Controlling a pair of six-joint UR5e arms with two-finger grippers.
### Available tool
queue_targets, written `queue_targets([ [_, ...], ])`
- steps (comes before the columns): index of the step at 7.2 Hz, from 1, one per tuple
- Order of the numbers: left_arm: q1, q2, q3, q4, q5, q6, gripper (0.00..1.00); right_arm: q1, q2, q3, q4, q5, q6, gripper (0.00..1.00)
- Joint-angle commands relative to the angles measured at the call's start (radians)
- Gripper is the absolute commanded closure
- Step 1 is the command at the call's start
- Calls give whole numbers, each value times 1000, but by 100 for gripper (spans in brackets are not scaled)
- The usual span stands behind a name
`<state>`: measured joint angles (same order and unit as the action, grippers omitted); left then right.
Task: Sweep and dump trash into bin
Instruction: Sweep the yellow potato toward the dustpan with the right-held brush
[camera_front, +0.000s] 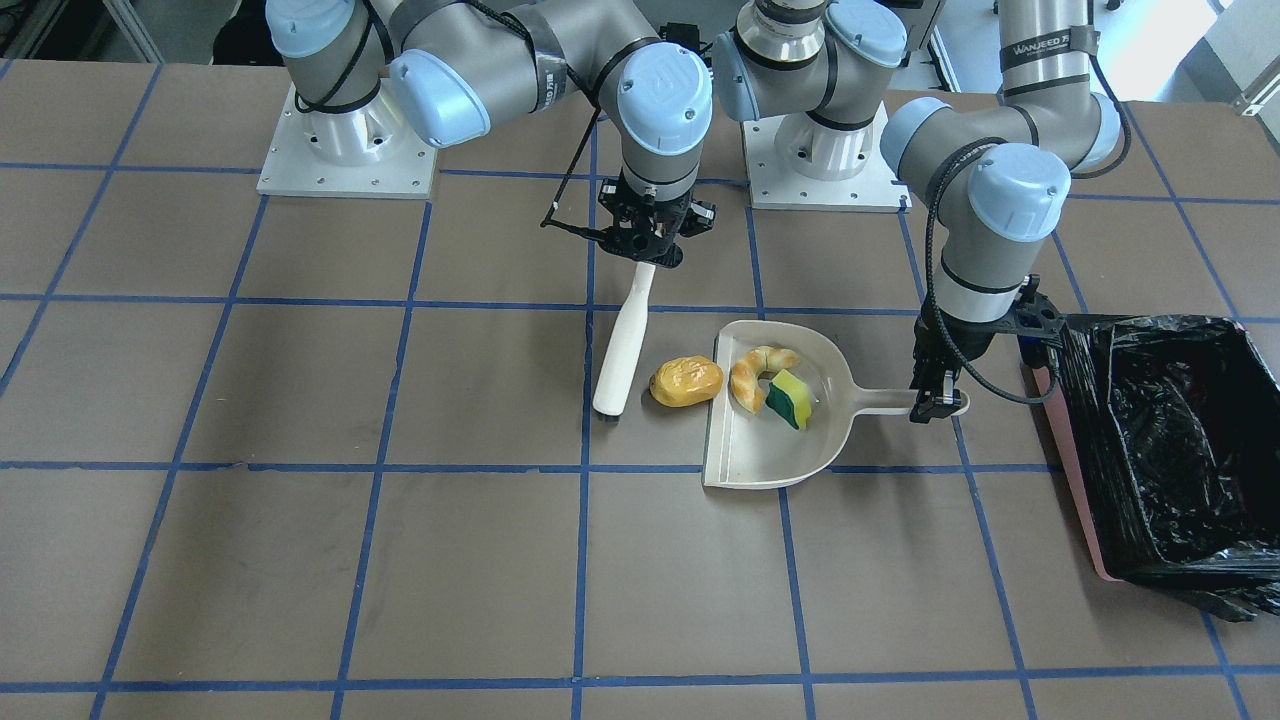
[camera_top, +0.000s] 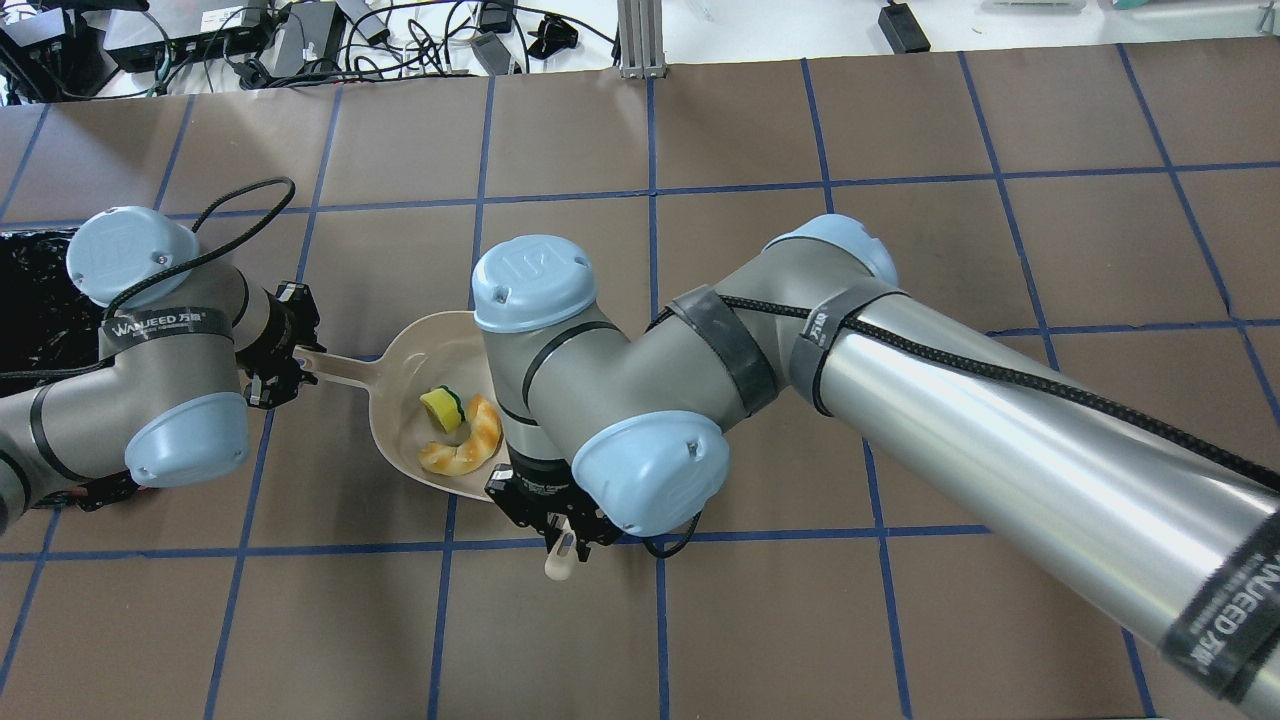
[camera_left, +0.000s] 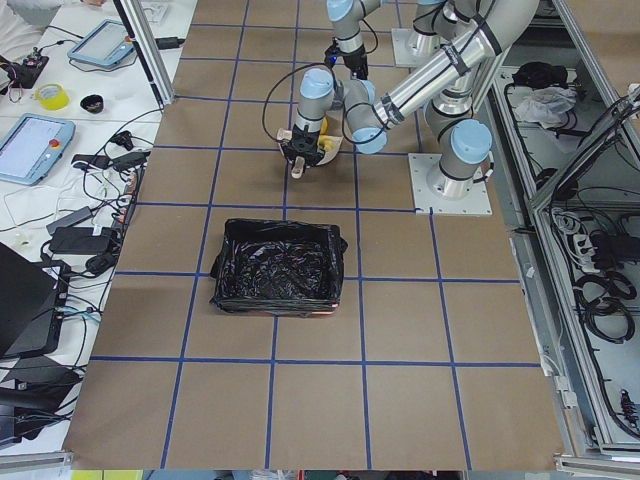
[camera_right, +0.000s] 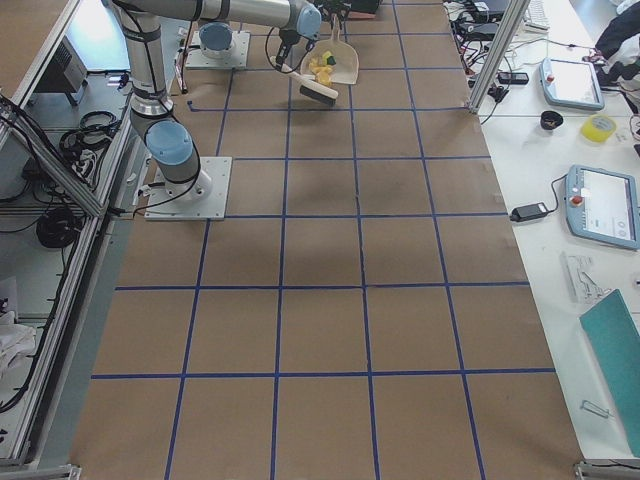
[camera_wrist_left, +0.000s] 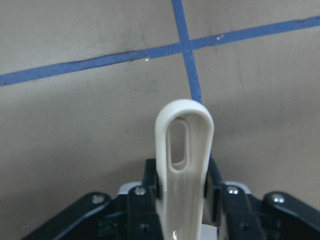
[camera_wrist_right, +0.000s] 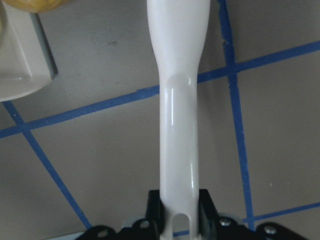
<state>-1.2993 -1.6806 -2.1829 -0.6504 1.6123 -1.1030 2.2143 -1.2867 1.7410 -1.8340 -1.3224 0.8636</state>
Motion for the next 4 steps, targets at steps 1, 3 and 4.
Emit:
queue_targets([
  [1,0,-2,0,2,0,0,100,82,77,-34,-285,6,-3,100],
  [3,0,-5,11,0,-2,0,100,85,87,-69,-355,9,-15,100],
  [4,0,-7,23,-3,-2,5,100,85,89,-75,-338,-4,-18,100],
])
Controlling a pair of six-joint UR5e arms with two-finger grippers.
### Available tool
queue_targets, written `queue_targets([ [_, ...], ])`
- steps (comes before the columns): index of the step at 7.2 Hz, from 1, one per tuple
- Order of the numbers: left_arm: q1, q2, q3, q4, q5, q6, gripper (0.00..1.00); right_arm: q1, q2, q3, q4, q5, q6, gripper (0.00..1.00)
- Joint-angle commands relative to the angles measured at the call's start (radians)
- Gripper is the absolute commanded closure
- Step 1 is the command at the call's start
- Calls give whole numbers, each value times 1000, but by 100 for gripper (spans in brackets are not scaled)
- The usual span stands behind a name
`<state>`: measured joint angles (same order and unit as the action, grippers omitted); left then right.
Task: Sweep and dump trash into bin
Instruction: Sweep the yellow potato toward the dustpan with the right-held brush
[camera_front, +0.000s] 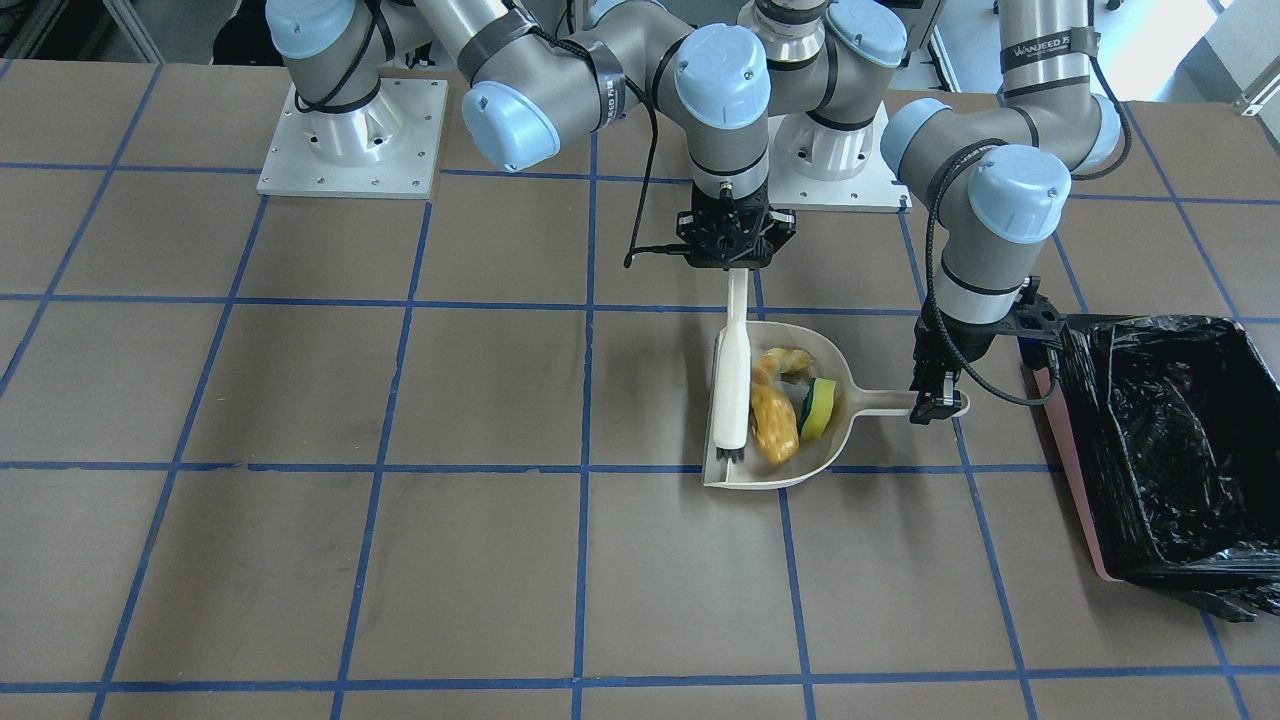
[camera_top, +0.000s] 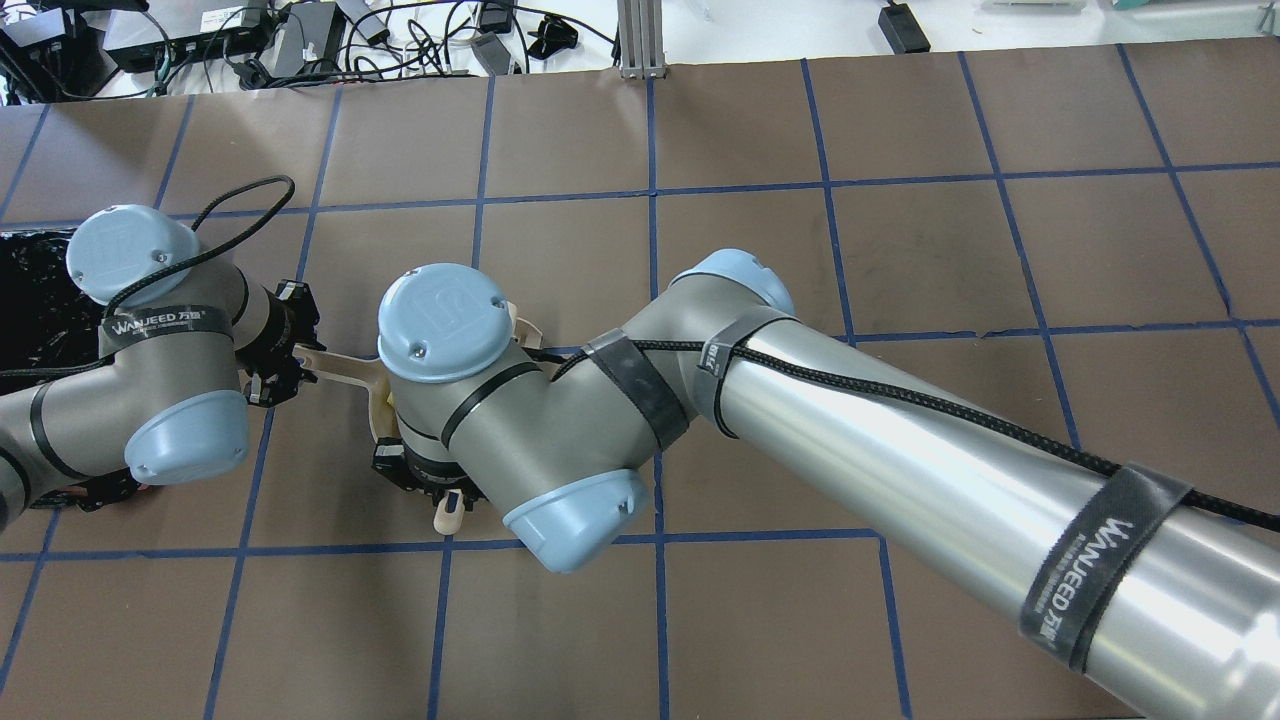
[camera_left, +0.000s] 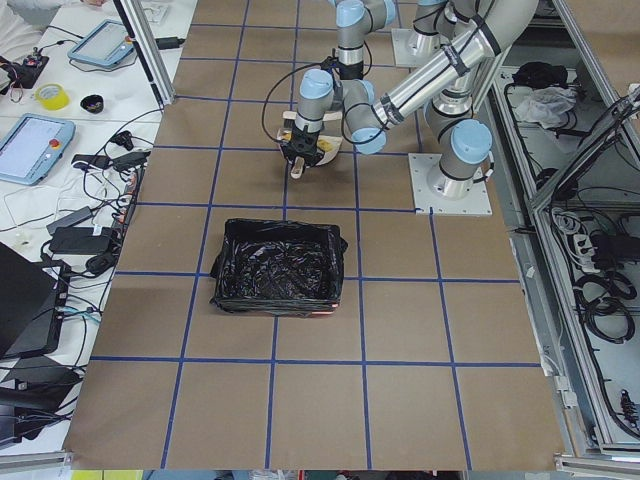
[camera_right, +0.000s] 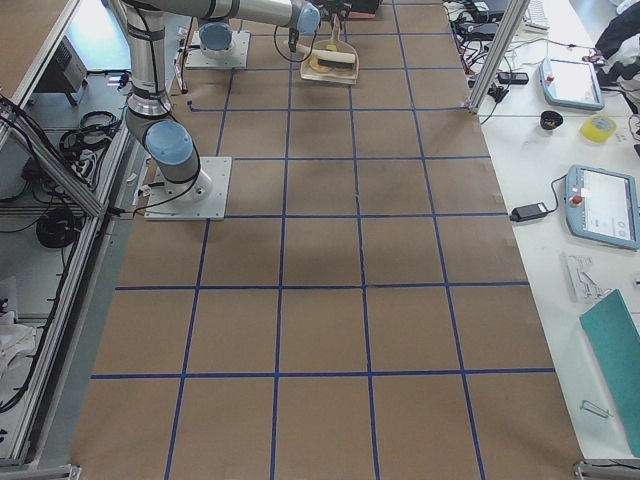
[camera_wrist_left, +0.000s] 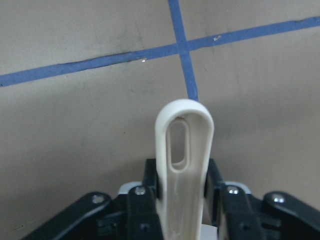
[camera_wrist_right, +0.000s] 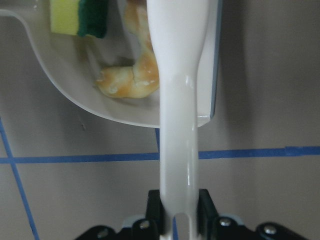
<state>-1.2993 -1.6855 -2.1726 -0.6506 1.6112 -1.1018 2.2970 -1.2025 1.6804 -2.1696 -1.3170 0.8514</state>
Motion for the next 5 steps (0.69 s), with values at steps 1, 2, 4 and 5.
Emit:
queue_targets([
  [1,0,-2,14,-3,1,7,100,1,0,-15,63,-25,-23,100],
  [2,0,-2,19,-7,1,13,100,1,-5,-15,148,-100,-26,100],
  [4,-8,6,80,-149,-7,32,100,-90,-85,-16,356,-334,-35,100],
  [5,1,6,174,-314,-8,43,100,-184,-109,-19,457,-372,-117,100],
])
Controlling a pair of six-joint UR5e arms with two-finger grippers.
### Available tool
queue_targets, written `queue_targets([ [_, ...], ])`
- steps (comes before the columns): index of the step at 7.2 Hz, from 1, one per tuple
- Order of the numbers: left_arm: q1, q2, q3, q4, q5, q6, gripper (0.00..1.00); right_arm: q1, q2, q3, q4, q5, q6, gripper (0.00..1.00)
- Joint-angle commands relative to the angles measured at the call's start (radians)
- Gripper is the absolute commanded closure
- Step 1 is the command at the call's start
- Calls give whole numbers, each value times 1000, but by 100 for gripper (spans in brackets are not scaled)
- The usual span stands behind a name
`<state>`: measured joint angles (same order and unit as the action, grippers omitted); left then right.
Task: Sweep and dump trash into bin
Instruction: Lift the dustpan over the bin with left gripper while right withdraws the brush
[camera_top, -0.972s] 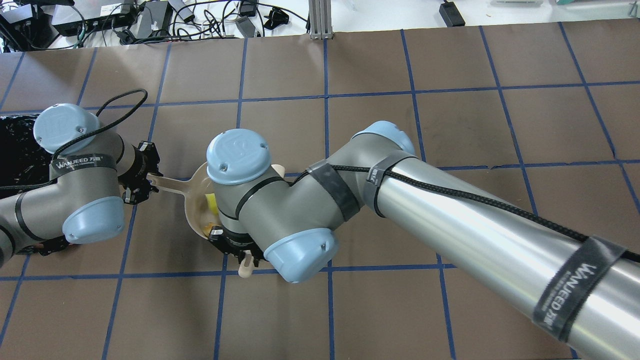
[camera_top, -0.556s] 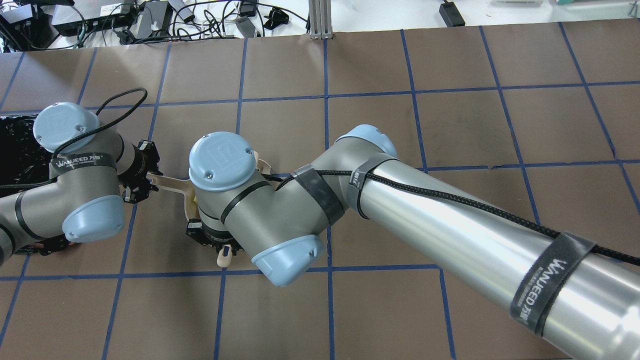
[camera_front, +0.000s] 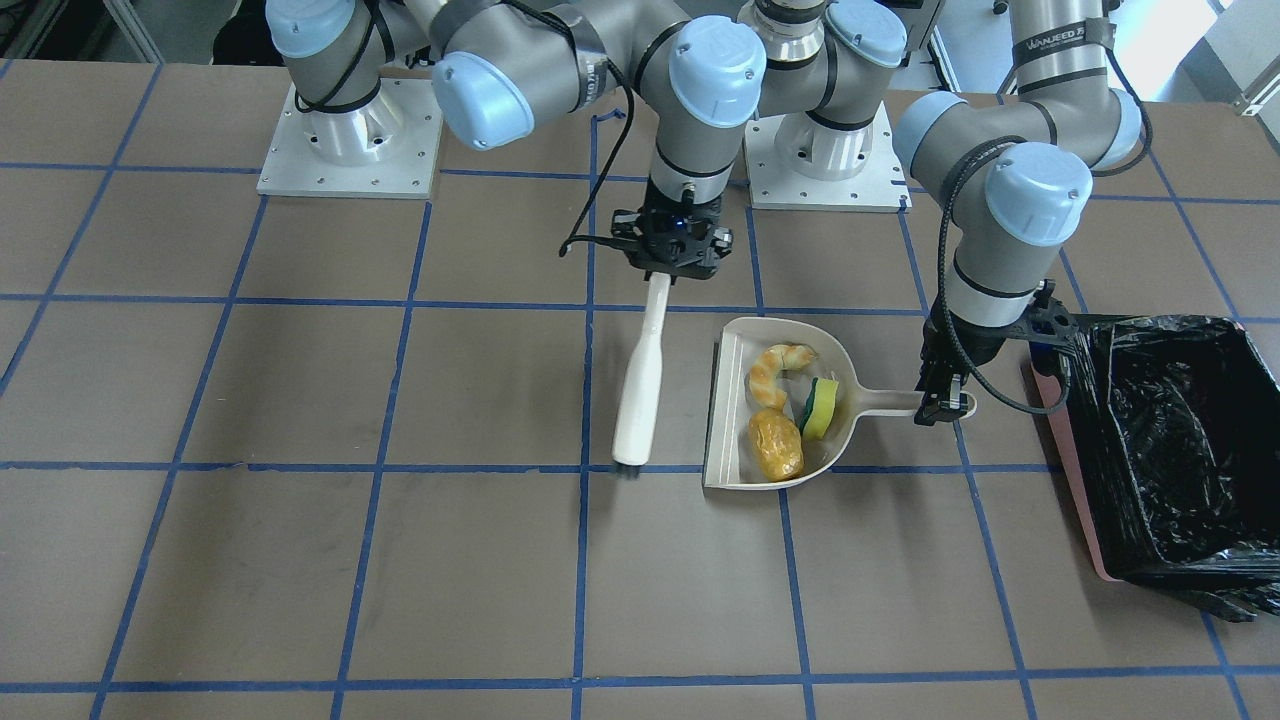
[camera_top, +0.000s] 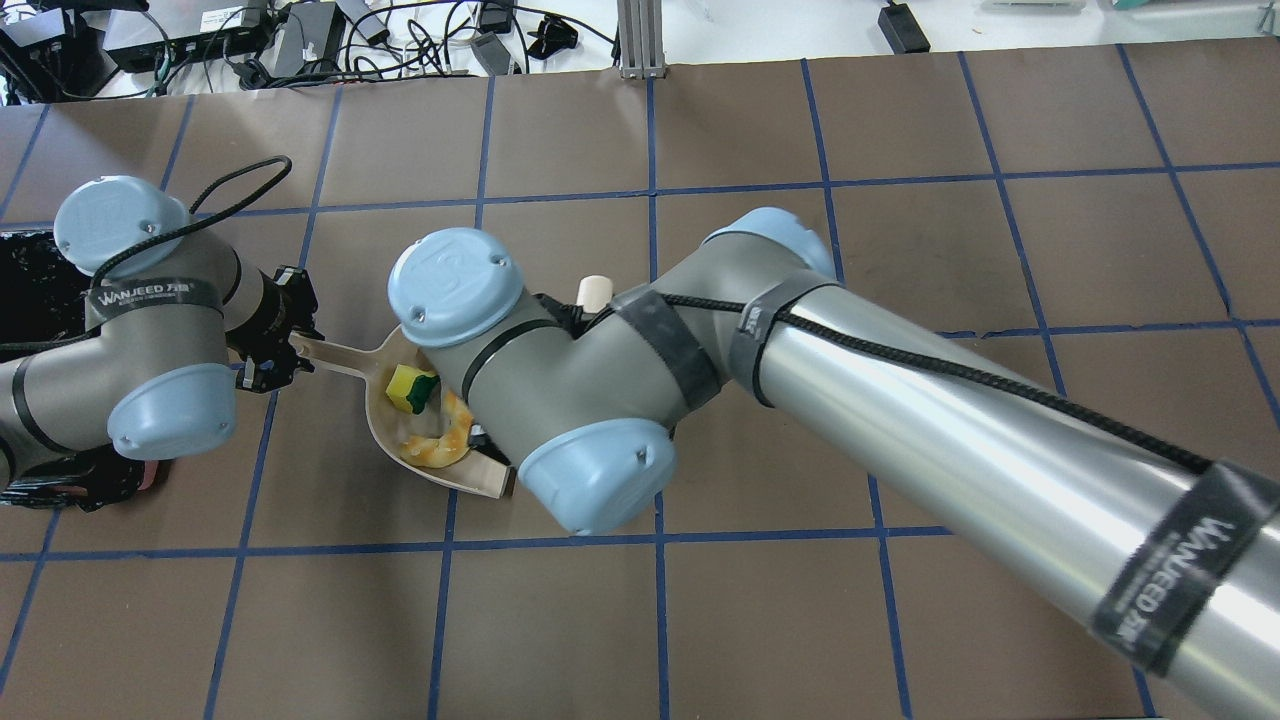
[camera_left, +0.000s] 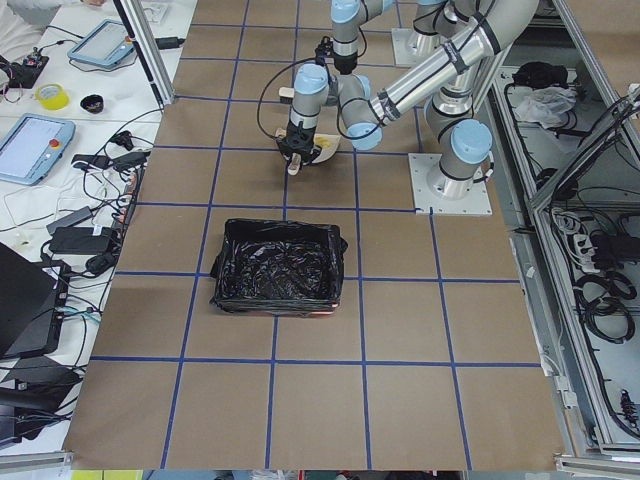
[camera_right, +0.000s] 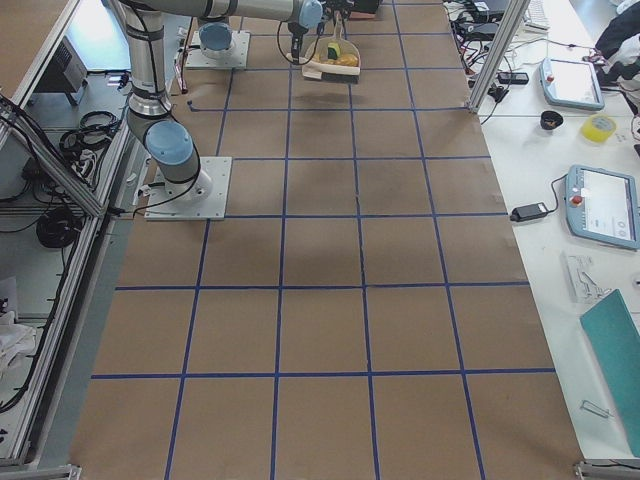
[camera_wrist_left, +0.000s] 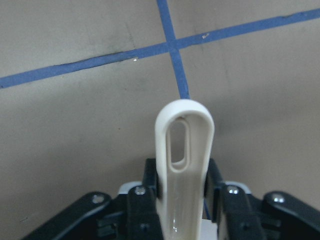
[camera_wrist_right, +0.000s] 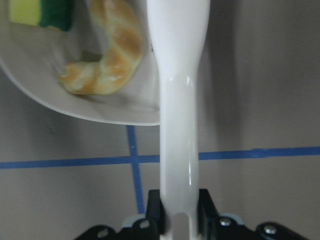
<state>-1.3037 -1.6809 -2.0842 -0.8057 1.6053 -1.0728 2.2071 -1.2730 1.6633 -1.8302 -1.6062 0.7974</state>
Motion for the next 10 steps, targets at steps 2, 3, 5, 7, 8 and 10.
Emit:
queue_targets([
  [2,41,-12,333,-434,-68,130,100,-325,-81,3,73,-98,-367,100],
  [3,78,-29,402,-444,-73,178,100,-448,-86,6,81,-98,-441,100],
  [5,186,-55,498,-449,-106,322,100,-567,-107,31,92,-121,-589,100],
  [7,306,-98,622,-560,-131,439,100,-756,-141,125,53,-147,-786,100],
  [8,358,-130,695,-614,-160,498,100,-874,-150,148,22,-146,-946,100],
  [10,466,-218,824,-650,-180,624,100,-998,-144,170,-1,-130,-1110,100],
])
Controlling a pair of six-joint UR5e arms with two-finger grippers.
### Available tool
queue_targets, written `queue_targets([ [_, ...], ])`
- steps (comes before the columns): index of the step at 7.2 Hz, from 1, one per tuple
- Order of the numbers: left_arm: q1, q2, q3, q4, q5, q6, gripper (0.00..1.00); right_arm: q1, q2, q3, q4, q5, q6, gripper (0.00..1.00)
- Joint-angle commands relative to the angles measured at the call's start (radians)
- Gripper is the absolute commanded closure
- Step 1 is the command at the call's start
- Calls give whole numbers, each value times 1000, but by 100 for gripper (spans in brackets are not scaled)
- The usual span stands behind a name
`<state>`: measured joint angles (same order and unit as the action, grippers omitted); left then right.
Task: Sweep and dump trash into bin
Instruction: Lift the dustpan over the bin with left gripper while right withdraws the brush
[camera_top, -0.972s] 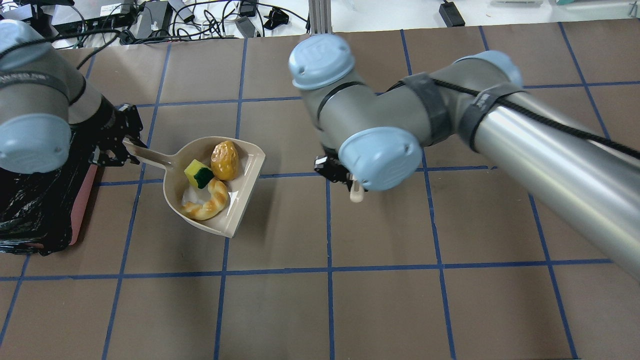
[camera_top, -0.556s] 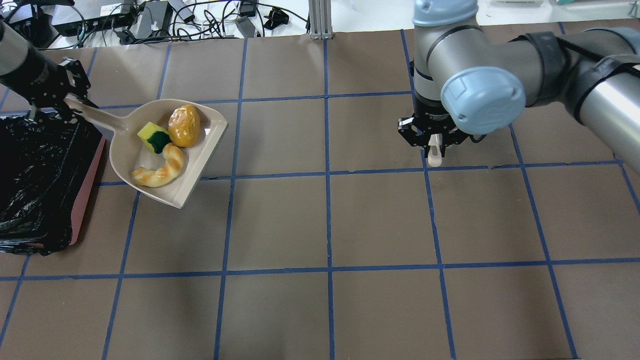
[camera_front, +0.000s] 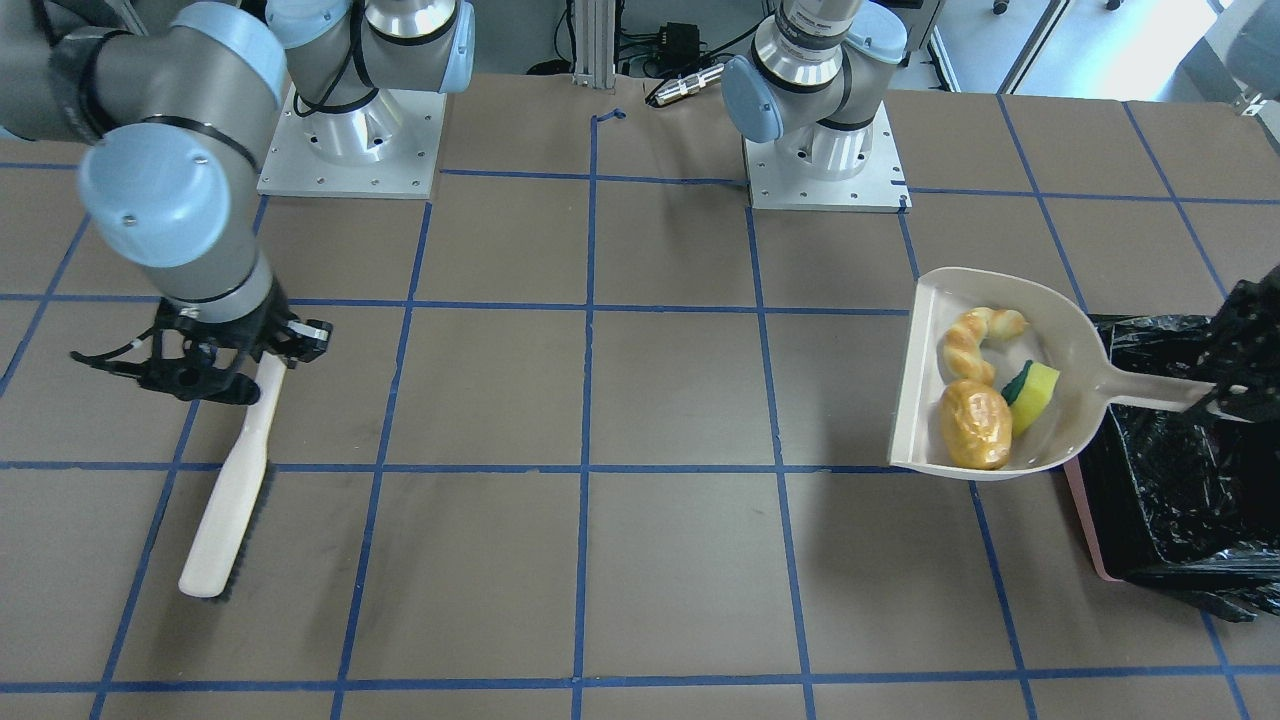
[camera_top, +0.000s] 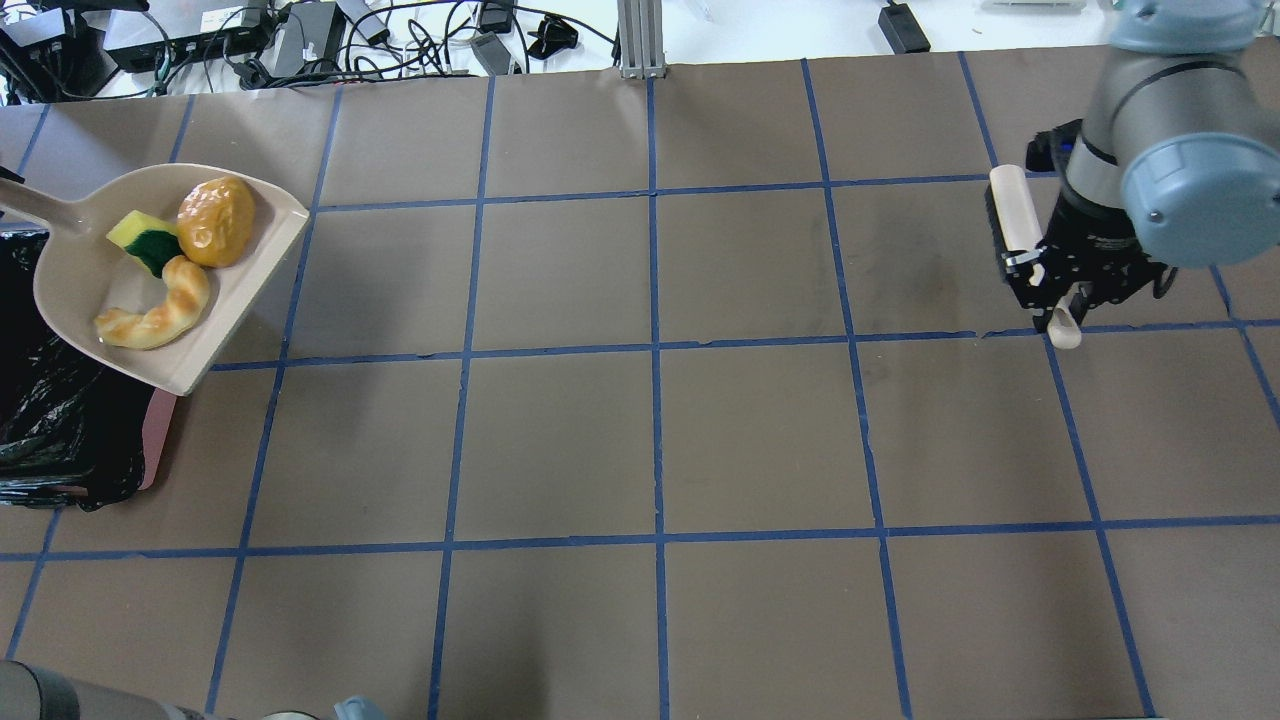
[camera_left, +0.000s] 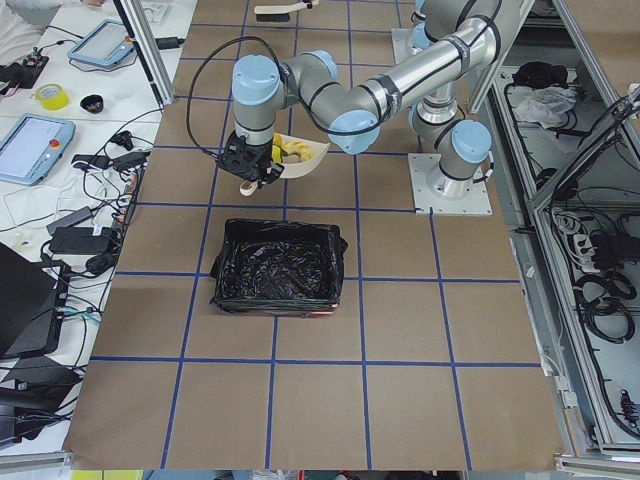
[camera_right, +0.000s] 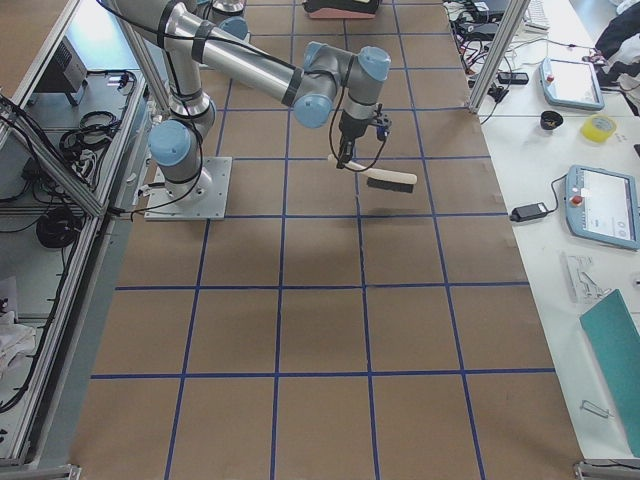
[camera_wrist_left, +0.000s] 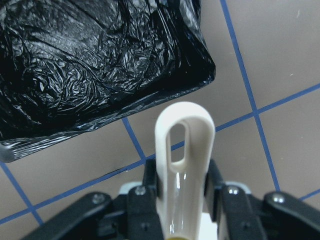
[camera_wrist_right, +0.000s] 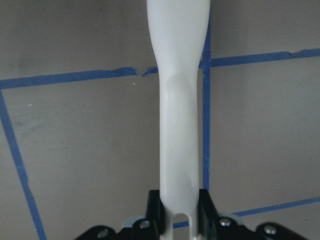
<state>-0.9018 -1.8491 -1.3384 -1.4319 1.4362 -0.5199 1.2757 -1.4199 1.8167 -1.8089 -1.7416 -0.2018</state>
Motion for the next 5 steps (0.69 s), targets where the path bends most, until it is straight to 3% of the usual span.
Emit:
queue_targets([
  [1,98,-92,149,-45,-11,122,100,-68,27,21,-165,64,-181,100],
  [2,122,-140,209,-45,-10,185,100,-68,51,21,-215,101,-197,100],
  [4,168,-234,302,-42,10,292,100,-70,97,21,-237,85,-218,100],
  [5,172,-266,355,-41,88,317,100,-70,134,18,-234,65,-218,100],
])
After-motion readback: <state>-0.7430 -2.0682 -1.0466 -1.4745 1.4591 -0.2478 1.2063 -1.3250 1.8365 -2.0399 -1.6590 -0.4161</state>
